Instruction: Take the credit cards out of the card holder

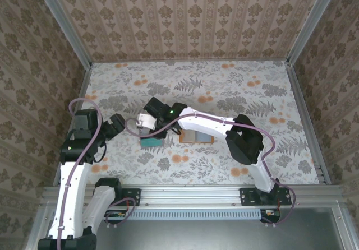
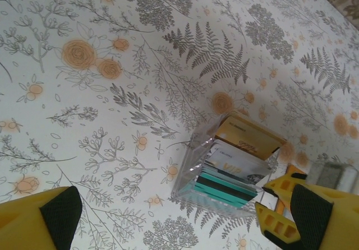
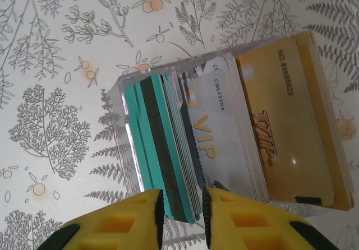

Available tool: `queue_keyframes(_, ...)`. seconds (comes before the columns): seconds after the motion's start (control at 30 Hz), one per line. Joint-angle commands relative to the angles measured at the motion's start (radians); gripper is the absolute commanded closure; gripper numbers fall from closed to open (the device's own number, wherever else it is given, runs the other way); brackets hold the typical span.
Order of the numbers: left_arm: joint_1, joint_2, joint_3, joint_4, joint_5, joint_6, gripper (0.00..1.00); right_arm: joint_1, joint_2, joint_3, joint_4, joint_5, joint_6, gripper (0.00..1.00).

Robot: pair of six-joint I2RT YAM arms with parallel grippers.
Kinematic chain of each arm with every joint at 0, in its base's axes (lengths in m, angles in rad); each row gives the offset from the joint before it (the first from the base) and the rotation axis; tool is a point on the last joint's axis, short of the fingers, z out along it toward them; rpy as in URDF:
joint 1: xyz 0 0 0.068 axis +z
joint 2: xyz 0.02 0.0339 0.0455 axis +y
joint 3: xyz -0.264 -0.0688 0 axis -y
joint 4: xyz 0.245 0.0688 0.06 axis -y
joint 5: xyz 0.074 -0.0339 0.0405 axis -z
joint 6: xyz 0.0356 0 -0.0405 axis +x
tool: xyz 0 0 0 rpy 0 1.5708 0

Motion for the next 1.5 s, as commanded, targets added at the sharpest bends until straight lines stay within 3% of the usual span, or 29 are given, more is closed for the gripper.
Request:
queue_keyframes(0.0,0.004,0.012,-0.016,0.047,0.05,0.023,0.03,-0.023,-0.068,-0.048,0.029,0.04,0.079,0.7)
queue_keyframes(0.17,-0.014,0.054,-0.033,0.116,0.102,0.0,0.11,-0.075,-0.177,-0.19,0.135,0.048,0.228,0.68)
queue_keyframes(0.27,-0.069,0.093,-0.035,0.161,0.097,-0.022,0.14,-0.117,-0.251,-0.291,0.19,0.048,0.337,0.69)
queue_keyframes(0.6,-0.412,0.372,0.007,0.339,-0.002,-0.122,0.2,-0.276,-0.448,-0.569,0.217,0.041,0.622,0.69)
queue_keyframes(0.83,-0.568,0.649,0.105,0.423,0.065,-0.134,0.27,-0.366,-0.526,-0.722,0.227,0.031,0.746,0.74)
queue_keyframes(1.1,-0.644,0.893,0.21,0.467,0.183,-0.114,0.35,-0.46,-0.545,-0.882,0.298,-0.032,0.882,0.86)
queue_keyframes(1.47,-0.684,1.082,0.272,0.498,0.257,-0.09,0.38,-0.47,-0.453,-0.89,0.333,-0.037,0.938,0.93)
